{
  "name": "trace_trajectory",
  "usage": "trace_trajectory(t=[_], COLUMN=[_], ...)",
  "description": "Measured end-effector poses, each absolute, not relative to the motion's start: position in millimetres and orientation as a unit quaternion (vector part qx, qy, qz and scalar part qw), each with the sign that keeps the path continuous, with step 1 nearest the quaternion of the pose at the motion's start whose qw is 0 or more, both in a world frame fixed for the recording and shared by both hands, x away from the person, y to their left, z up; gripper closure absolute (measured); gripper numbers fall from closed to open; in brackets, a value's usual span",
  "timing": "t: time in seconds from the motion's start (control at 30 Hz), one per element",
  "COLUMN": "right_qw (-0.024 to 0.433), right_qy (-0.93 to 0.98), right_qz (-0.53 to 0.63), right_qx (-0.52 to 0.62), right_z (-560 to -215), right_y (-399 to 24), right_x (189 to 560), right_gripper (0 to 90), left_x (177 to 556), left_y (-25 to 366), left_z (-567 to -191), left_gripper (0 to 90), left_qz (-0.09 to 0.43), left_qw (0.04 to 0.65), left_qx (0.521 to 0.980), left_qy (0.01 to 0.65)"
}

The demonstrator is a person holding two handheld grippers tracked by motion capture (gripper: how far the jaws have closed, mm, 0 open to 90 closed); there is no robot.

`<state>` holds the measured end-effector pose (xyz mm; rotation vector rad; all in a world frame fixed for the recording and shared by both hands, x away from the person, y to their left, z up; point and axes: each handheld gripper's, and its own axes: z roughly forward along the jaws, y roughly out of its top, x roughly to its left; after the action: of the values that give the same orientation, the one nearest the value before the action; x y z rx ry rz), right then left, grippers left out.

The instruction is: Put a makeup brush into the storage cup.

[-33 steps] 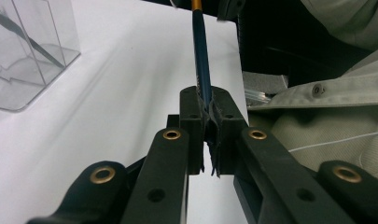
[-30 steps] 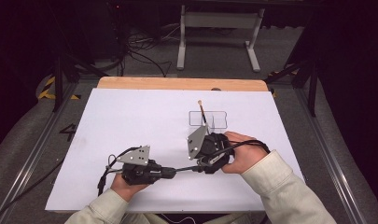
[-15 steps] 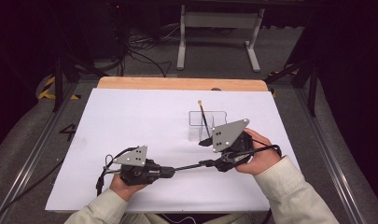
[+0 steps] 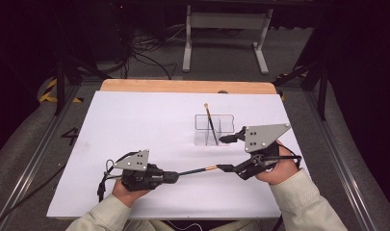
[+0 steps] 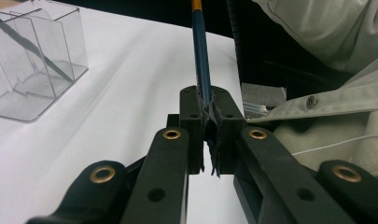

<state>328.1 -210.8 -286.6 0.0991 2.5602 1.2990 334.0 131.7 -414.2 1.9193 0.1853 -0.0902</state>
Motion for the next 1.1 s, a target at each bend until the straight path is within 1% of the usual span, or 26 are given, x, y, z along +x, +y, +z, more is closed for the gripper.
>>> trace_trajectory(t=[0.07, 0.13, 0.17, 0.2, 0.27, 0.43, 0.47, 0.57, 0.6, 0.77, 1.1], right_qw=[0.144, 0.138, 0.137, 0.125, 0.116, 0.124, 0.133, 0.182, 0.189, 0.181, 0.170], right_qy=[0.876, 0.871, 0.863, 0.857, 0.848, 0.829, 0.822, 0.786, 0.777, 0.770, 0.767], right_qz=[0.458, 0.470, 0.484, 0.497, 0.513, 0.539, 0.548, 0.581, 0.591, 0.599, 0.606], right_qx=[0.043, 0.047, 0.051, 0.053, 0.059, 0.078, 0.082, 0.102, 0.107, 0.127, 0.128], right_z=[-288, -291, -294, -297, -302, -310, -312, -320, -323, -333, -345], right_y=[-215, -220, -224, -227, -233, -242, -245, -254, -258, -265, -265], right_x=[326, 325, 324, 324, 324, 324, 323, 317, 315, 317, 318], right_gripper=[18.5, 5.5, 2.0, 0.0, 0.0, 0.0, 0.0, 0.0, 0.0, 0.0, 0.0], left_x=[334, 334, 334, 334, 334, 334, 334, 335, 335, 335, 337], left_y=[131, 131, 132, 132, 132, 133, 133, 134, 134, 134, 135], left_z=[-415, -415, -415, -415, -415, -415, -415, -414, -414, -414, -415], left_gripper=[85.2, 85.2, 85.2, 85.2, 85.2, 85.1, 85.1, 85.1, 85.2, 85.1, 85.1], left_qz=[-0.041, -0.040, -0.040, -0.040, -0.042, -0.040, -0.040, -0.039, -0.039, -0.034, -0.024], left_qw=[0.572, 0.573, 0.574, 0.574, 0.574, 0.578, 0.579, 0.585, 0.587, 0.593, 0.612], left_qx=[0.815, 0.814, 0.814, 0.814, 0.814, 0.811, 0.810, 0.805, 0.804, 0.800, 0.785], left_qy=[0.079, 0.079, 0.080, 0.080, 0.081, 0.082, 0.083, 0.086, 0.086, 0.086, 0.090])
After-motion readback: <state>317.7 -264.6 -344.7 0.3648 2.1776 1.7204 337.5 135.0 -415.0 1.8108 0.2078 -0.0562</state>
